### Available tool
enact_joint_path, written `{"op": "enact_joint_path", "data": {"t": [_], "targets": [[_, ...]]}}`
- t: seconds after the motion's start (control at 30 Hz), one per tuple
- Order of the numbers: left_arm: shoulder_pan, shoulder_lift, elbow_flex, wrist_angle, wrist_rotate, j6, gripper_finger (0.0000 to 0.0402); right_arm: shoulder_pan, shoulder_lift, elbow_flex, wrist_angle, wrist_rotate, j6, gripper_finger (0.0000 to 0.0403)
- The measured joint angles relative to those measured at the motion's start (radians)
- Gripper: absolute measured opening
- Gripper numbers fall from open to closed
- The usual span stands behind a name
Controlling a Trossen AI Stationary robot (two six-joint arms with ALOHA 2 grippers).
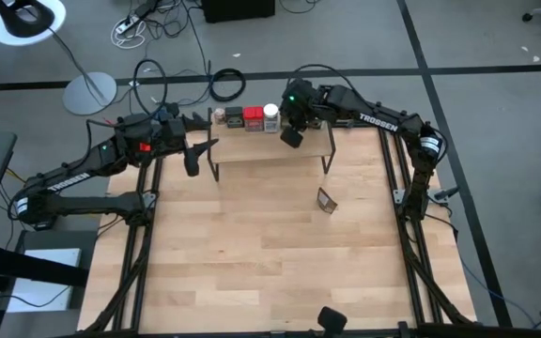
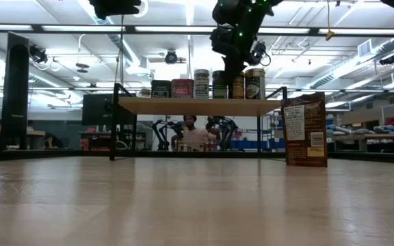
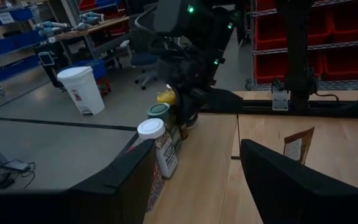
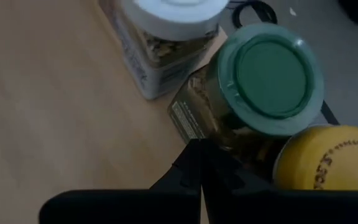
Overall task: Shelf spices
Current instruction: Put the brown seasoning bottle on the shelf
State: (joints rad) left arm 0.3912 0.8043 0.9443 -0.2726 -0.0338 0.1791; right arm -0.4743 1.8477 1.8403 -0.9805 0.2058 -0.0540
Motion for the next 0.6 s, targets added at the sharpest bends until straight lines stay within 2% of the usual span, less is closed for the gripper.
{"op": "enact_joint_path", "data": {"t": [0.23, 0.6], "targets": [[0.0, 0.0, 0.0, -0.019, 0.0, 0.0, 0.0239, -0.006, 0.0, -0.055, 0.03, -0.007, 0.0, 0.0], [0.0, 0.017, 0.0, -0.018, -0.003, 0.0, 0.0239, 0.074, -0.003, -0.055, 0.087, -0.018, -0.027, 0.0]]}}
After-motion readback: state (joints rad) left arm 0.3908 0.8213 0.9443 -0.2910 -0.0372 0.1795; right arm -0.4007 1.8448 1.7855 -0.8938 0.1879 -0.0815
